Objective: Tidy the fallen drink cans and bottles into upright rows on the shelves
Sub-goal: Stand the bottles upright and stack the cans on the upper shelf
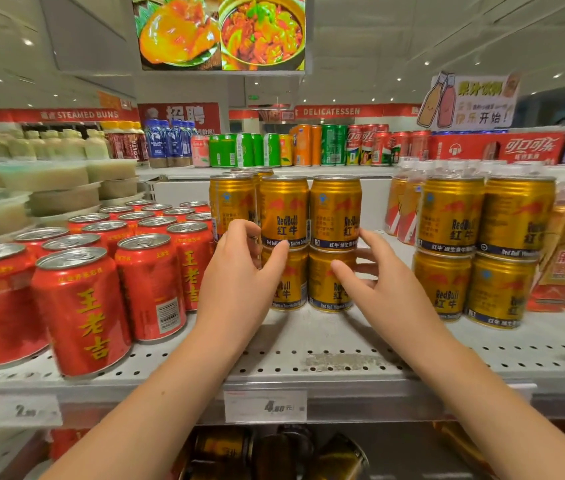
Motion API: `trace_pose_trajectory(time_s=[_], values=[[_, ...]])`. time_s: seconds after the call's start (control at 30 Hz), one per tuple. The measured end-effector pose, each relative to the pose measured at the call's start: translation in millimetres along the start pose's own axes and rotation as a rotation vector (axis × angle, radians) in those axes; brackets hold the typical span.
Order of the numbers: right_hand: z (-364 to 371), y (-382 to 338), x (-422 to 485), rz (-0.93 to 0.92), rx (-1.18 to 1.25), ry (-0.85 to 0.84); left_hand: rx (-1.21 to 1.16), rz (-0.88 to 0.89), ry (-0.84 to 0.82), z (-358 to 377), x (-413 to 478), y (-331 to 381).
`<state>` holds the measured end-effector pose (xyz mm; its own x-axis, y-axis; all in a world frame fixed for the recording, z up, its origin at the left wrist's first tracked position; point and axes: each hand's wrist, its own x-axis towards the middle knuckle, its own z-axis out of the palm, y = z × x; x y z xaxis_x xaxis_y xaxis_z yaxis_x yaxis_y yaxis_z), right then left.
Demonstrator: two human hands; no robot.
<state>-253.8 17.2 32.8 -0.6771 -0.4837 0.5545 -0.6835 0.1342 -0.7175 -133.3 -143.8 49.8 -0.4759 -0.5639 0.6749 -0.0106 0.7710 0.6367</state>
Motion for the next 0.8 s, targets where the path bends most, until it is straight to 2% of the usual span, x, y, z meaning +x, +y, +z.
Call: trace_pose_trajectory(time_s=[0.1, 0.17, 0.33, 0.5, 0.63, 0.8], values=[[-7.5, -1.8, -8.6, 0.012, -0.092, 0.096, 0.004, 0.051, 0.009, -2.3, -4.1, 2.6], [-19.7, -1.8, -20.5, -0.045, -0.122, 0.198, -0.023, 0.100, -0.028, -0.5, -12.6, 9.2], [-70.7, 9.2, -46.6, -0.110, -0.198, 0.384, -0.040, 0.236, -0.245, 29.1, -30.2, 49.9], [-121.3, 33.4, -51.7, -0.042, -0.207, 0.470, -0.028, 0.184, -0.369, 80.0, -31.0, 81.5], [-147.6, 55.0, -44.0, 0.017, -0.214, 0.451, -0.001, 0.081, -0.343, 109.4, -31.3, 92.9], [-159.6, 77.2, -37.7, 0.020, -0.243, 0.165, 0.072, 0.042, -0.232, 133.1, -41.0, 108.3]])
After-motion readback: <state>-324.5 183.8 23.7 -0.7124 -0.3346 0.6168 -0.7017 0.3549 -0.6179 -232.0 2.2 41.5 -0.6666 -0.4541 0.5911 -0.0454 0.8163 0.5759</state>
